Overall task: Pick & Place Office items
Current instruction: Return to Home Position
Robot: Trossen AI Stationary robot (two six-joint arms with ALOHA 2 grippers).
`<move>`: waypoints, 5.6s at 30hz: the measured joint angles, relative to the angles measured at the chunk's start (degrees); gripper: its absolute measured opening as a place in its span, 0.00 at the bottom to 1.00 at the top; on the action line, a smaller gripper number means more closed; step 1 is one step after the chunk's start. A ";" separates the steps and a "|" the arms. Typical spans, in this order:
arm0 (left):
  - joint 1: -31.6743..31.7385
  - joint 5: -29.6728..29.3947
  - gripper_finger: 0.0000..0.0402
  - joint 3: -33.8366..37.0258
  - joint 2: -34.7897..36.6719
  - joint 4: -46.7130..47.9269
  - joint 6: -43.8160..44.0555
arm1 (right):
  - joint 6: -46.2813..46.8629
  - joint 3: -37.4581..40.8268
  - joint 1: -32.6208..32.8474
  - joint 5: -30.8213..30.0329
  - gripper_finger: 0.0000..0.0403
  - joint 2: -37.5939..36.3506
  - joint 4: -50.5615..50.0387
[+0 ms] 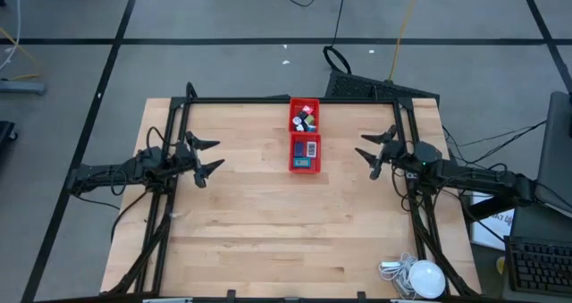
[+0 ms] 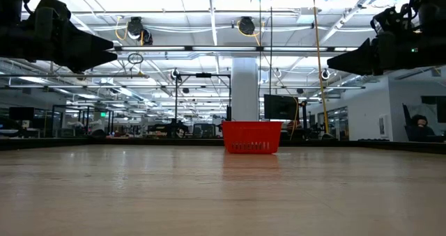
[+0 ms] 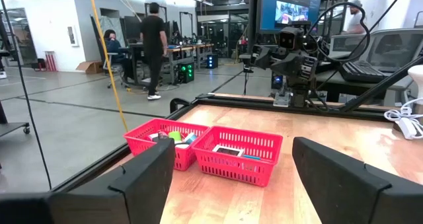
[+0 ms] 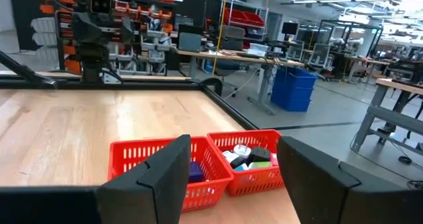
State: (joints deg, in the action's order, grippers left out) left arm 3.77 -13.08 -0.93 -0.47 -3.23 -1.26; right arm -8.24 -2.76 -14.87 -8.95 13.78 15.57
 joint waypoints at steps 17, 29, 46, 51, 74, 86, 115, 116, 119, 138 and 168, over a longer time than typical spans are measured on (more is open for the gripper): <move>0.00 0.00 0.79 0.00 0.00 0.00 0.00 | 0.02 0.02 0.00 0.00 0.54 0.00 0.00; 0.00 0.00 0.76 0.00 0.00 -0.02 0.00 | 0.03 0.02 0.00 0.02 0.54 0.00 0.00; 0.00 0.02 0.80 0.00 0.00 -0.02 -0.01 | 0.03 0.02 0.00 0.02 0.53 0.00 -0.02; 0.00 0.02 0.77 0.00 0.00 -0.02 0.00 | 0.03 0.02 0.00 0.02 0.54 0.01 0.00; 0.00 0.00 0.81 0.00 0.00 -0.01 0.00 | 0.03 0.02 0.00 0.02 0.54 0.00 -0.02; 0.00 0.02 0.76 0.01 0.00 0.00 0.00 | 0.03 0.02 0.00 0.02 0.54 0.01 -0.02; 0.00 0.01 0.76 0.02 -0.01 -0.01 0.00 | 0.03 0.04 0.00 0.02 0.54 0.02 -0.02; 0.00 0.02 0.76 0.02 0.00 -0.01 0.00 | 0.03 0.04 0.00 0.02 0.54 0.02 -0.02; 0.00 0.02 0.76 0.02 0.00 -0.02 0.00 | 0.03 0.04 0.00 0.02 0.54 0.02 -0.02; 0.00 0.00 0.80 0.02 -0.02 0.01 0.00 | 0.03 0.04 0.00 0.02 0.54 0.02 -0.02; 0.00 0.01 0.80 0.02 -0.02 0.00 0.00 | 0.03 0.02 0.00 0.02 0.54 0.02 -0.02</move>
State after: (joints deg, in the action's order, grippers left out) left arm 3.77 -13.07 -0.91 -0.49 -3.23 -1.26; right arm -8.21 -2.74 -14.87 -8.93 13.80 15.55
